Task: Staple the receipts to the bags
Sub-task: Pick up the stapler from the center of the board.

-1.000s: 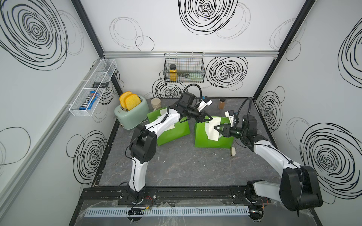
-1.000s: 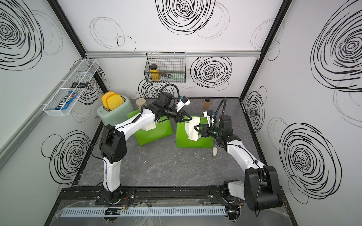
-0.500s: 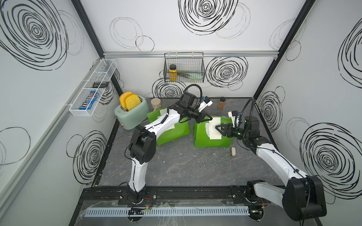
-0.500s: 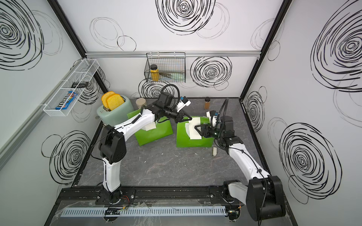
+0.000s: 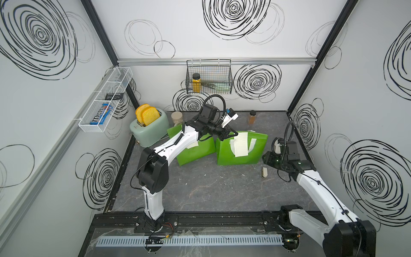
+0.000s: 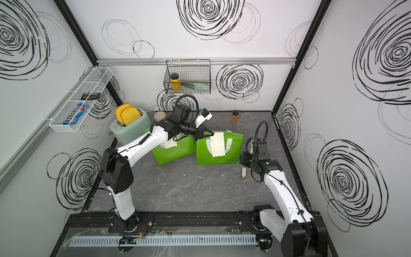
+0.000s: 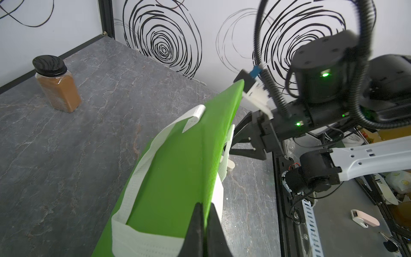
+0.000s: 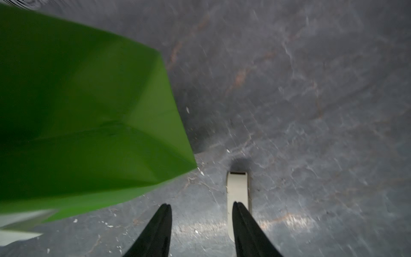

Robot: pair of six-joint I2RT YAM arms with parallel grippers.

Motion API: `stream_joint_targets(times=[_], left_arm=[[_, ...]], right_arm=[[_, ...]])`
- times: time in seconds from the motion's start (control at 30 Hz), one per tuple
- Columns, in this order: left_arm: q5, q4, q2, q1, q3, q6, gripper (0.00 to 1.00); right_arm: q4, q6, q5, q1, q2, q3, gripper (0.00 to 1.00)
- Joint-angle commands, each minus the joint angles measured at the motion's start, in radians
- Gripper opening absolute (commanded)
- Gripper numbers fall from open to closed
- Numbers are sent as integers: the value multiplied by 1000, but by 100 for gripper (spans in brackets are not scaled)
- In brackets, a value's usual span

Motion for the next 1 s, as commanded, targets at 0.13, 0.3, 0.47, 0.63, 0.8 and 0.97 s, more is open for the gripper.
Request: stream_joint_targets(times=[0.13,0.3,0.47,0.63,0.8,0.97], left_arm=[[4,71,-72,7,-69,36,0],[1,43,-81,18,-69,56,0],[19,57,-92,21,-76,50,0],[29,74,-90,23,-83,38,0],[31,71,-87,27,-84,40,0],[33,71,-84,30,-83,42,0]], right_arm=[[-252,-25,-5,-7,254,108,47],[-249,-47,2,-17,325,120,46],[-269,-77,-32,-41,383,134,40],[-282,-95,-16,-47,439,181,38],[-291,-114,-44,-47,497,213,36],[-303,-121,-49,-47,509,220,34]])
